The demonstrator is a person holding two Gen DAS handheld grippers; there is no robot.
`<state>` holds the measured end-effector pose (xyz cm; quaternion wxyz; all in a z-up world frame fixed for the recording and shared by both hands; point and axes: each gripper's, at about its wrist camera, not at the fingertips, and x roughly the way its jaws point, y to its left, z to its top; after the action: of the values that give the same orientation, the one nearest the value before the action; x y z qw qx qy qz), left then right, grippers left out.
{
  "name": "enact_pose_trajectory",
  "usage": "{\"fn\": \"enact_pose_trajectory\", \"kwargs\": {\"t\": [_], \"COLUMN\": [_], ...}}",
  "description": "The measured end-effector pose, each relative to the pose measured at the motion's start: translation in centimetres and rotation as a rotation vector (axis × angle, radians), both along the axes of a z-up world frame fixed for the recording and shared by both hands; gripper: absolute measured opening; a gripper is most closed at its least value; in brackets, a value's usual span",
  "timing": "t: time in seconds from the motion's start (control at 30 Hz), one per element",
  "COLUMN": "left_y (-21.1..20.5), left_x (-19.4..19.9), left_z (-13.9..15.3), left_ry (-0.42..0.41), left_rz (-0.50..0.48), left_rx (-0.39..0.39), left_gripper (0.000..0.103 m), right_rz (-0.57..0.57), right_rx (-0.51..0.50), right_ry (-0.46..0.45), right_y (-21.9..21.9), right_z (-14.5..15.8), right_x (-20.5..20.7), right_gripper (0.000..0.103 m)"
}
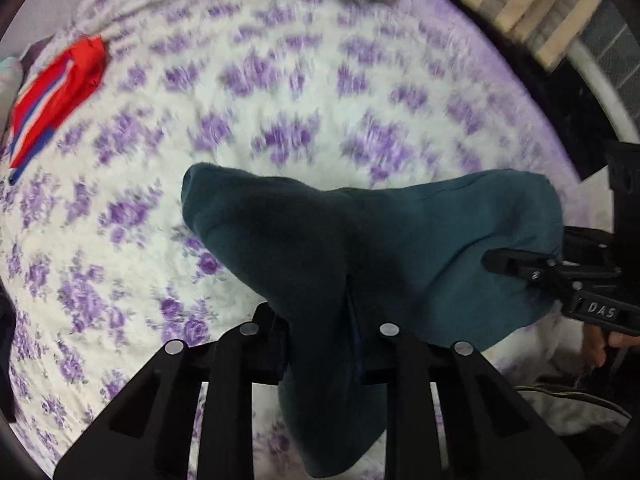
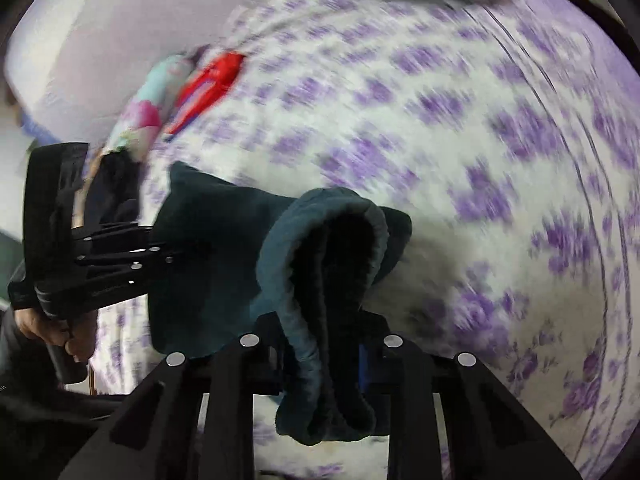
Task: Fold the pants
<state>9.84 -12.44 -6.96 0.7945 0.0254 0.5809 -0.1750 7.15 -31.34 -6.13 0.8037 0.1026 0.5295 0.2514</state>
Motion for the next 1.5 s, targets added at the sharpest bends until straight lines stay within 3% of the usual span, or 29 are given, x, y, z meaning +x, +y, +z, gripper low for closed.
{"fn": "enact_pose_trajectory", "kwargs": {"t": [0.2, 0.3, 0.4, 0.47, 0.57, 0.6, 0.63, 0.7, 0.8, 0.9, 1.0, 1.03, 1.07, 1.17, 1.3, 1.5], "left_y": [7.1, 12.3, 16.7, 19.2, 22.2, 23.4, 24.4, 26.7, 27.1, 25.9, 23.5, 22.6, 22.4, 21.7, 19.4, 17.2], "left_x": [0.9, 2.3, 3.9, 5.7, 7.6, 7.9, 7.8, 5.9, 5.0, 3.6, 3.4, 3.7, 3.4, 2.6, 0.7, -3.7], "left_z": [6.0, 8.0, 8.2, 6.3, 0.3, -3.2, -5.6, -6.0, -5.6, -3.4, -4.8, -6.5, -6.7, -5.1, -1.7, 3.3], "left_ry": [-0.128, -0.185, -0.21, -0.184, -0.091, -0.011, 0.057, -0.004, 0.025, -0.042, -0.017, 0.023, -0.006, 0.003, -0.071, -0.136], "left_rz": [0.162, 0.268, 0.353, 0.403, 0.492, 0.527, 0.549, 0.68, 0.699, 0.698, 0.66, 0.633, 0.654, 0.676, 0.624, 0.629], "left_rx": [-0.054, -0.037, 0.016, 0.05, 0.146, 0.187, 0.196, 0.071, 0.041, 0.038, 0.101, 0.148, 0.149, 0.114, 0.173, 0.138], "left_gripper": [0.021, 0.022, 0.022, 0.025, 0.037, 0.039, 0.044, 0.064, 0.063, 0.065, 0.073, 0.075, 0.076, 0.072, 0.072, 0.084], "right_rz": [0.146, 0.218, 0.269, 0.261, 0.171, 0.141, 0.133, 0.11, 0.098, 0.127, 0.195, 0.205, 0.197, 0.197, 0.173, 0.133], "right_rx": [0.045, 0.049, 0.034, -0.045, -0.244, -0.336, -0.352, -0.296, -0.277, -0.25, -0.401, -0.412, -0.401, -0.348, -0.248, -0.204], "right_ry": [-0.159, -0.214, -0.22, -0.207, -0.157, -0.117, -0.077, -0.1, -0.1, -0.199, -0.106, -0.066, -0.095, -0.109, -0.153, -0.258], "right_y": [6.1, 10.1, 15.1, 18.1, 20.5, 20.7, 20.4, 19.3, 18.3, 18.5, 20.3, 20.2, 19.9, 19.0, 16.9, 15.3], "right_z": [6.0, 7.6, 7.3, 5.0, -0.8, -3.3, -5.0, -5.2, -3.5, -0.9, -4.8, -6.1, -5.8, -3.2, 0.2, 4.0], "right_x": [4.7, 8.0, 11.6, 13.8, 16.7, 17.3, 17.5, 16.9, 15.8, 13.5, 13.0, 13.2, 12.8, 11.0, 7.3, 3.2], "right_gripper": [0.025, 0.025, 0.025, 0.028, 0.053, 0.055, 0.06, 0.064, 0.064, 0.064, 0.064, 0.069, 0.07, 0.071, 0.071, 0.089]}}
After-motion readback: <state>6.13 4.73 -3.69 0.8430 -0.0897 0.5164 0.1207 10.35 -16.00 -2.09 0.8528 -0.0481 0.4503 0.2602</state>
